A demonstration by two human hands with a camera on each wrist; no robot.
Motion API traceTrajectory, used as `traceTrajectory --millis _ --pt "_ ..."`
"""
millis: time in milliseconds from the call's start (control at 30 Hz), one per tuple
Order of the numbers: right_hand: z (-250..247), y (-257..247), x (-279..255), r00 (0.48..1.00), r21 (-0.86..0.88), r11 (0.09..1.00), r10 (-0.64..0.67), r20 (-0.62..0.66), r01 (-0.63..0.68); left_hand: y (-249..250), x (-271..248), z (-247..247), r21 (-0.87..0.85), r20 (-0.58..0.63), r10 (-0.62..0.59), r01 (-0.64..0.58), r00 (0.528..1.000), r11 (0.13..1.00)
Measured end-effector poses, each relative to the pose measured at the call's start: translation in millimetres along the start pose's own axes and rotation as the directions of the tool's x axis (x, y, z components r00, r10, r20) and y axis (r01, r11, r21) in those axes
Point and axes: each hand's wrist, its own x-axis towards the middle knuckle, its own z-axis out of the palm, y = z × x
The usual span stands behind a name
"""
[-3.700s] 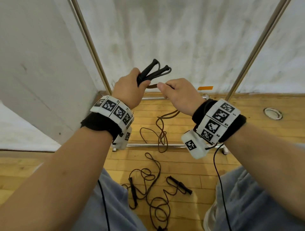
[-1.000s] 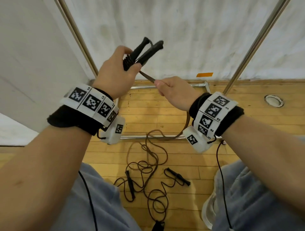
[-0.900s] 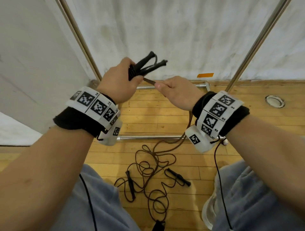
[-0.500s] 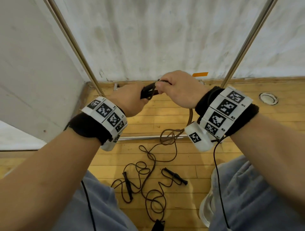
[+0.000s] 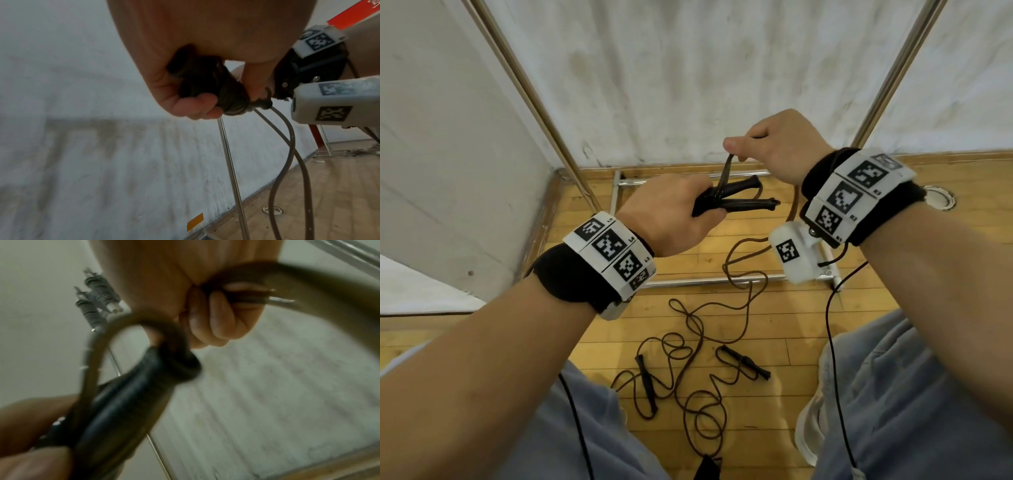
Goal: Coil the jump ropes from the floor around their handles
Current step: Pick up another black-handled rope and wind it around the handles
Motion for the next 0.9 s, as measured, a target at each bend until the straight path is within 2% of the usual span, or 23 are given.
traceTrajectory --millis 100,200,267,333,400,500,567,633,700,733,800,900 --pt "0 4 4 0.995 0.102 0.993 0.050 0.090 -0.060 1 -5 -5 -0.039 -0.069 0.061 -0.063 0.996 0.997" --pt "7 7 4 0.975 0.236 0.964 0.071 0.210 -0.121 2 -8 -12 -0.085 -0.155 0.048 -0.062 0.987 0.994" --pt "18 7 2 0.939 0.382 0.901 0.073 0.335 -0.206 1 -7 -15 -0.173 -0.216 0.008 -0.046 0.976 0.984" --pt "34 4 -3 0.901 0.448 0.852 0.060 0.430 -0.270 0 -7 -19 -0.280 -0.284 -0.055 -0.028 0.957 0.960" --pt "49 0 -9 0.891 0.484 0.829 0.039 0.452 -0.281 -1 -5 -20 -0.392 -0.326 -0.139 0.000 0.935 0.920" --pt "60 -8 -14 0.908 0.530 0.793 0.067 0.413 -0.300 -4 -1 -19 -0.575 -0.290 -0.249 0.040 0.924 0.817" --pt "61 -12 -15 0.926 0.497 0.817 0.114 0.359 -0.294 -6 2 -18 -0.637 -0.267 -0.298 0.064 0.917 0.768" --pt "63 -14 -16 0.975 0.413 0.894 0.100 0.197 -0.175 -8 6 -17 -0.674 -0.264 -0.342 0.081 0.902 0.734" --pt "65 -15 -19 0.999 0.279 0.960 -0.032 -0.005 0.032 -8 9 -18 -0.705 -0.271 -0.382 0.088 0.883 0.704" --pt "67 -15 -21 0.993 0.213 0.970 -0.108 -0.047 0.116 -9 11 -20 -0.722 -0.276 -0.398 0.085 0.875 0.687" --pt "69 -15 -23 0.982 0.086 0.979 -0.185 -0.036 0.187 -9 13 -22 -0.758 -0.263 -0.423 0.086 0.867 0.647" --pt "67 -8 -19 0.982 -0.258 0.955 -0.174 -0.077 0.149 -6 13 -22 -0.769 -0.213 -0.404 0.102 0.889 0.631"
